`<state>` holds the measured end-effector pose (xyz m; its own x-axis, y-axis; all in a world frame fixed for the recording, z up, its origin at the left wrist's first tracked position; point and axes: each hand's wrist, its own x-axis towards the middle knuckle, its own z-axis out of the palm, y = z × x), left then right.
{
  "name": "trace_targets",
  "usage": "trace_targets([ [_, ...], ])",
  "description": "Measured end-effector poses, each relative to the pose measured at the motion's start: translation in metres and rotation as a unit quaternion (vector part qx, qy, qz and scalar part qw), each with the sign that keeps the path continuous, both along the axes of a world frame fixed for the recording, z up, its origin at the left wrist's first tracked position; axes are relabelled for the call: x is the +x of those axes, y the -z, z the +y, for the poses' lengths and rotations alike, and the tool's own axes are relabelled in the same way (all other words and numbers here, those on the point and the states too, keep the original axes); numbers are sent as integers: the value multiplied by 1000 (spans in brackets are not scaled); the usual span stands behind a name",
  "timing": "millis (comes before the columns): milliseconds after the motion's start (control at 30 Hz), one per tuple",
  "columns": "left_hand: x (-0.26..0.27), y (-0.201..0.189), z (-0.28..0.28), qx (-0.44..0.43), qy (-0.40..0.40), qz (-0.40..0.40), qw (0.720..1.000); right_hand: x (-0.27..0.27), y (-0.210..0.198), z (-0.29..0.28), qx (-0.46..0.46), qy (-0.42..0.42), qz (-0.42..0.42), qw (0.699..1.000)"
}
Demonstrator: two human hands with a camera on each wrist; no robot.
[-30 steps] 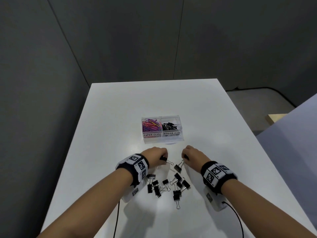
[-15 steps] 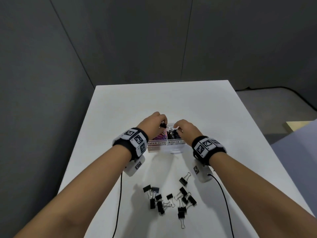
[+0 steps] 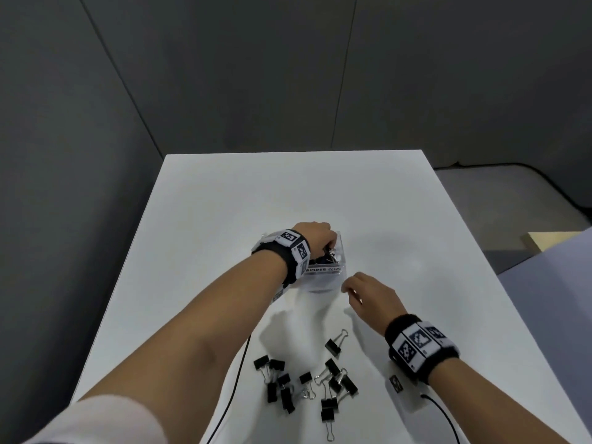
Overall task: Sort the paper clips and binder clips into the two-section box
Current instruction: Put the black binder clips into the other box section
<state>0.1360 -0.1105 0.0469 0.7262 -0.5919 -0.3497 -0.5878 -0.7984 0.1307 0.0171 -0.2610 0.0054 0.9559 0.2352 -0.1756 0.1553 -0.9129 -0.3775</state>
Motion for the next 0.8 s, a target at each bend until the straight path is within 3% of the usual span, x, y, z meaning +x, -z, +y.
trace_targets([
  [167,-8,-6,3,20,44,-50,998,-12,0,-2,-9,-13,13,1000],
  [300,-40,-13,18,-39,63,-88,993,-24,-4,4,-27,-81,68,994],
  [433,-95,1,44,-26,78,16,996,-43,-4,12,-74,-187,113,973],
  [600,-156,20,87,39,100,95,990,-70,3,9,-161,-234,159,945],
  [700,-182,29,103,69,108,104,986,-83,2,5,-206,-238,179,932],
  [800,-197,40,102,78,96,86,989,-91,6,7,-212,-223,133,942],
])
